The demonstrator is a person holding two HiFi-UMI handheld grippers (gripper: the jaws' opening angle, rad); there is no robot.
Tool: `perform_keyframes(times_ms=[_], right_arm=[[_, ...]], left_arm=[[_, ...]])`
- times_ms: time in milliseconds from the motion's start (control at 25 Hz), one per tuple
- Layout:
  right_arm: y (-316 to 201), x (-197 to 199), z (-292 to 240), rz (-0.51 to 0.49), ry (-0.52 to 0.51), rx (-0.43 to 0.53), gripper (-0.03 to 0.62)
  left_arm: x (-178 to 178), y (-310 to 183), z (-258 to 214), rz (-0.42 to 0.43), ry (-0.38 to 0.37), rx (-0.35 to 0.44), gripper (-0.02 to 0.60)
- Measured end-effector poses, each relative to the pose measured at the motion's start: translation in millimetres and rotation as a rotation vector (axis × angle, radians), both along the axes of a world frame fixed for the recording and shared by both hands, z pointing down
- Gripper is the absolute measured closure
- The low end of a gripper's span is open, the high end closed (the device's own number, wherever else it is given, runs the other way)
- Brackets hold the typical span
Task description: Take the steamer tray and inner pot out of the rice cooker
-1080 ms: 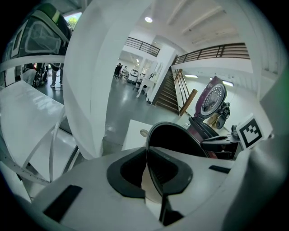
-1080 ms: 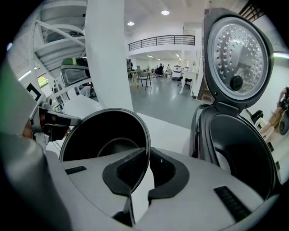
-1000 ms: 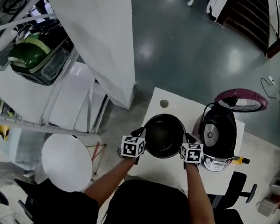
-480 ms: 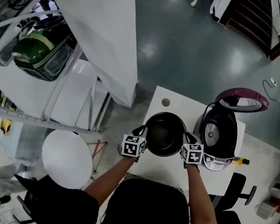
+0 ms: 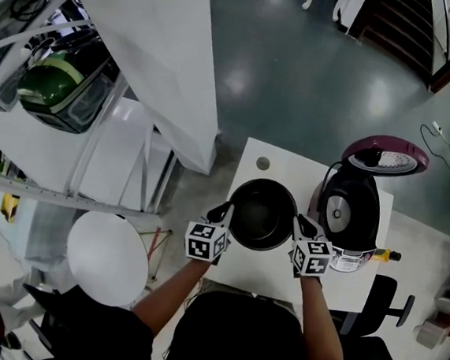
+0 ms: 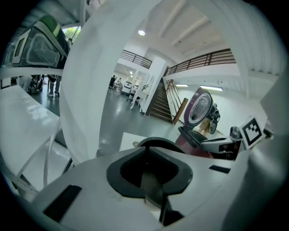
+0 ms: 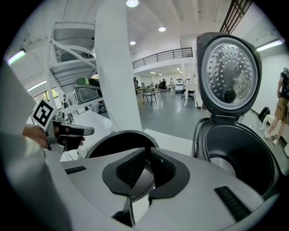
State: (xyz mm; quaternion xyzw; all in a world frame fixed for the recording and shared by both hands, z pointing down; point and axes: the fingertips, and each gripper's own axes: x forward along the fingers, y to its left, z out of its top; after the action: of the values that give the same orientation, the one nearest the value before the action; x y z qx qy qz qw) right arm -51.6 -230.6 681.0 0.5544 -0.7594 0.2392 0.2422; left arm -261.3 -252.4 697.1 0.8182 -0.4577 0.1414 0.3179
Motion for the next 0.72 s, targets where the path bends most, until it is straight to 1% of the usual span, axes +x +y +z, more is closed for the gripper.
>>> perform_keyframes(times_ms=[160, 240, 360, 520, 600, 720], right_arm=[[26, 3, -36, -0.028, -0.045, 0.066, 0.574], [42, 7, -49, -0.039, -0.06, 0.078, 0.585], [73, 16, -63, -0.04, -0.081, 0.083, 0.591], [111, 33, -83, -0.029, -0.104, 0.125, 0.592], [130, 45, -93, -0.023, -0.119, 0.152, 0.592], [162, 75, -110, -0.006, -0.126, 0.191, 0.592]], left_arm=[[19, 22, -30, 0.076, 0.042, 0.067, 0.568], [21, 33, -42, 0.089, 0.048, 0.092, 0.572], [22, 55, -64, 0.072, 0.053, 0.134, 0.577], [34, 88, -89, 0.034, 0.082, 0.181, 0.577], [48, 107, -95, 0.027, 0.089, 0.19, 0.577], [81, 141, -104, 0.046, 0.088, 0.197, 0.577]])
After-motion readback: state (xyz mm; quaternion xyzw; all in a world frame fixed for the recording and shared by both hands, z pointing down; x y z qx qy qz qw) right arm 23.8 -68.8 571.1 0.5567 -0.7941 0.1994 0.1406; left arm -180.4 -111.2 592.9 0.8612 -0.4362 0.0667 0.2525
